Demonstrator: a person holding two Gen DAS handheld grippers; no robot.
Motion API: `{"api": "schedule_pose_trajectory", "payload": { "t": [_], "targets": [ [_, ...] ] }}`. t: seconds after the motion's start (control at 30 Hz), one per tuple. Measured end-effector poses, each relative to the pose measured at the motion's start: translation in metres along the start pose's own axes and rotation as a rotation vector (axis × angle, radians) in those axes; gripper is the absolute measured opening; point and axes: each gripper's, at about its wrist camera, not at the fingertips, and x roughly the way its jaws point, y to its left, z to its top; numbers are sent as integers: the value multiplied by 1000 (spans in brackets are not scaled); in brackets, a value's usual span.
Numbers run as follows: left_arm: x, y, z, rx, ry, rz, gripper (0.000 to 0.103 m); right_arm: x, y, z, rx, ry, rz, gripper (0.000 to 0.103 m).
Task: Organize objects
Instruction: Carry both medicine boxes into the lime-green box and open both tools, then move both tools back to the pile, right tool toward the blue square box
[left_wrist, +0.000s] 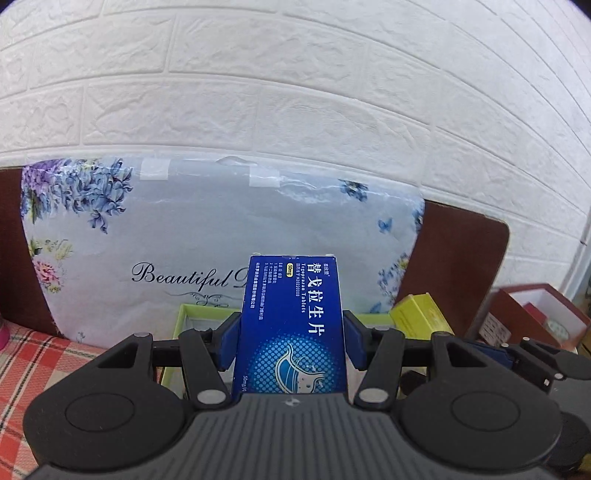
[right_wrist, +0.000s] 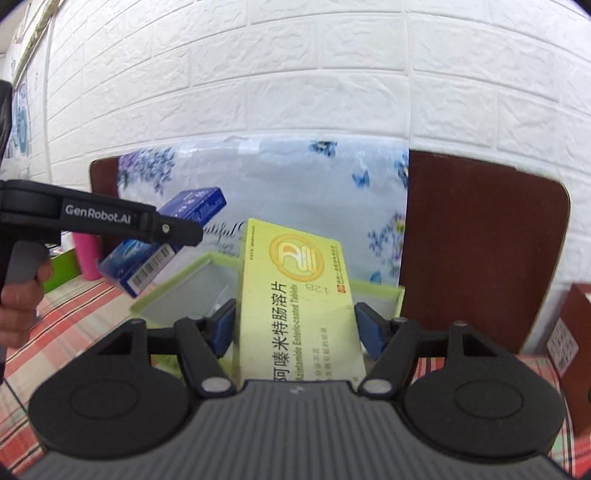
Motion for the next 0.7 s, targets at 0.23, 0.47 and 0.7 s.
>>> {"api": "schedule_pose_trajectory", "payload": {
  "t": [0.23, 0.47, 0.7],
  "targets": [
    [48, 22, -28, -35, 41, 84, 87, 67, 15, -20, -159, 27, -134, 103],
    [46, 37, -40, -59, 81, 91, 87, 59, 15, -40, -145, 27, -100, 103],
    [-1, 30, -31, -35, 39, 75, 87, 25, 16, -31, -94, 19, -57, 103]
  ]
}}
